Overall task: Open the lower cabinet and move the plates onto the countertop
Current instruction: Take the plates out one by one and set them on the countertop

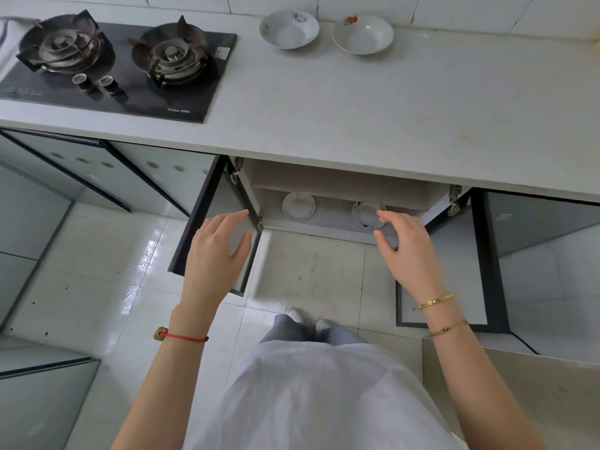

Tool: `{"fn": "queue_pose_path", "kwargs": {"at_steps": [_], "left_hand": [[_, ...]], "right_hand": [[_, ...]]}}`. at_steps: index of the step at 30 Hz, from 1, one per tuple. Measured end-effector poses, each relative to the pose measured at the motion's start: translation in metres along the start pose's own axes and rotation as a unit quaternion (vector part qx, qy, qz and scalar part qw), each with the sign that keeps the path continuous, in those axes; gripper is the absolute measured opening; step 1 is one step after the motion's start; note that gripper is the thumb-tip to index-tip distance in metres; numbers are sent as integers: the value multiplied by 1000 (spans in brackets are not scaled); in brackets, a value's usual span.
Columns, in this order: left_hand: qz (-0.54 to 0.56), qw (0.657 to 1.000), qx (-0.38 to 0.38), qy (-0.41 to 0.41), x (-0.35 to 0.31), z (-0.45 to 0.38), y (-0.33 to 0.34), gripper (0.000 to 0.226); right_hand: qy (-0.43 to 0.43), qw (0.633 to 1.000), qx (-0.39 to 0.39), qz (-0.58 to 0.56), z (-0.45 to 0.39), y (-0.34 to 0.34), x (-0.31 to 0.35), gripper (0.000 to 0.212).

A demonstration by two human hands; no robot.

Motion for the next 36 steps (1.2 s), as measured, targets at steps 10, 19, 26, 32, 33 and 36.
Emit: {"fn": "queue_pose_path", "kwargs": {"at_steps": [10, 19, 26, 32, 33, 36], "left_hand": [[5, 998, -6, -62, 34, -17, 53, 33], [-2, 996, 4, -87, 154, -68, 204, 31], [14, 994, 16, -103, 293, -100, 365, 27], [9, 995, 14, -102, 411, -125, 501, 28], [11, 995, 16, -102, 427, -128, 521, 29], [19, 994, 29, -104, 473, -143, 578, 32]], "right_hand": [[13, 998, 53, -2, -35, 53, -39, 33], [26, 996, 85, -12, -108, 224, -101, 32], [16, 996, 83, -32, -172, 409, -170, 29], [26, 997, 63, -32, -220, 566, -247, 30], [26, 997, 68, -25, -226, 591, -259, 31], [34, 996, 82, -12, -249, 657, -292, 32]]}}
Point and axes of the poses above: each hand's wrist, its own z-axis away from the middle knuckle, its own y-axis out of the palm, x = y × z, the point moved 3 cm from there along -z, towards the middle knuckle, and after that the axes turned 6 degrees about z, right-handed, at the moved point
